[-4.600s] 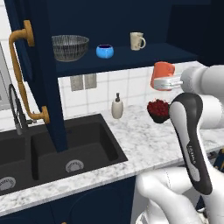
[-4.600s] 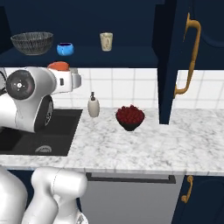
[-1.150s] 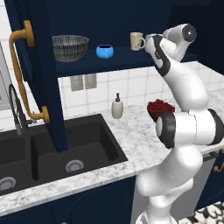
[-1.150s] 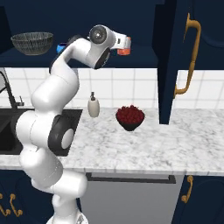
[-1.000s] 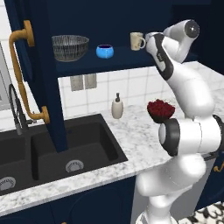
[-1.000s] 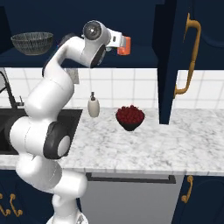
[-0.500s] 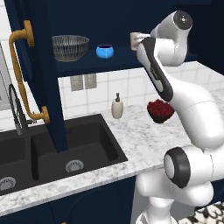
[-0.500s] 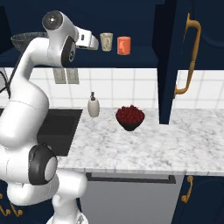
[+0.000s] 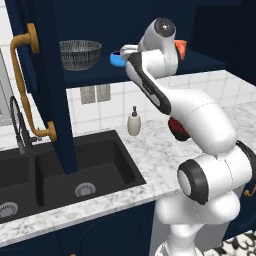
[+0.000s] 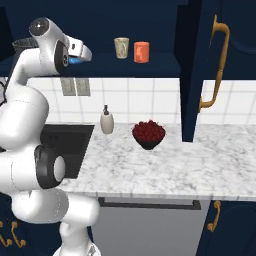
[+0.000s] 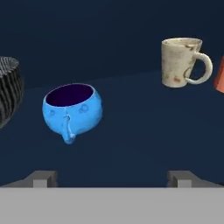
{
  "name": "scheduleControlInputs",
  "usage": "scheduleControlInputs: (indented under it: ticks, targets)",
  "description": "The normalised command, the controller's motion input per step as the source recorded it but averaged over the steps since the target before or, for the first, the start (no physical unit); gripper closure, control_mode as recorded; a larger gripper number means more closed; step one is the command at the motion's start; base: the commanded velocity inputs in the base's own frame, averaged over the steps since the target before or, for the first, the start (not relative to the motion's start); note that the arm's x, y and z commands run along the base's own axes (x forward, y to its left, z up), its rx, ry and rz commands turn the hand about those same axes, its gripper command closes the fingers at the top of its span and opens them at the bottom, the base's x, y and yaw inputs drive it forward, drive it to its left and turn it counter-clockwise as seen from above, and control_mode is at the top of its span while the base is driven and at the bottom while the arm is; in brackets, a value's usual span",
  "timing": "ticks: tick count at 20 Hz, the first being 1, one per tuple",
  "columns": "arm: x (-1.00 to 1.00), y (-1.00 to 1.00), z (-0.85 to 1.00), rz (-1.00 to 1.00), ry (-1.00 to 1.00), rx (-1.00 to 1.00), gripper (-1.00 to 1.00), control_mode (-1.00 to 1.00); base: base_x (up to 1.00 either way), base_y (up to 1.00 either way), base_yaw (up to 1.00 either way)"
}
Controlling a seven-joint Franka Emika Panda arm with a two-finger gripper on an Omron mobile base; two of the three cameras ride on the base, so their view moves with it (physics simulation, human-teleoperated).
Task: Gather all objects into one cabinet and sort the glasses and bowls to opposite sides.
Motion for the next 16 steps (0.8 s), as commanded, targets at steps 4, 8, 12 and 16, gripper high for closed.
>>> scheduleControlInputs:
  ticks: [4, 8, 12, 16]
  targets:
    - [0.18, 0.88, -0.28, 0.00, 0.21, 0.00, -1.00, -1.00, 0.00, 0.00, 0.00]
    - [0.82, 0.43, -0.02, 0.00, 0.04, 0.00, -1.00, -1.00, 0.00, 0.00, 0.00]
    - [0.80, 0.21, -0.15, 0.00, 0.00, 0.00, -1.00, -1.00, 0.00, 0.00, 0.00]
    - [0.60, 0.04, -0.30, 0.00, 0.00, 0.00, -1.00, -1.00, 0.00, 0.00, 0.00]
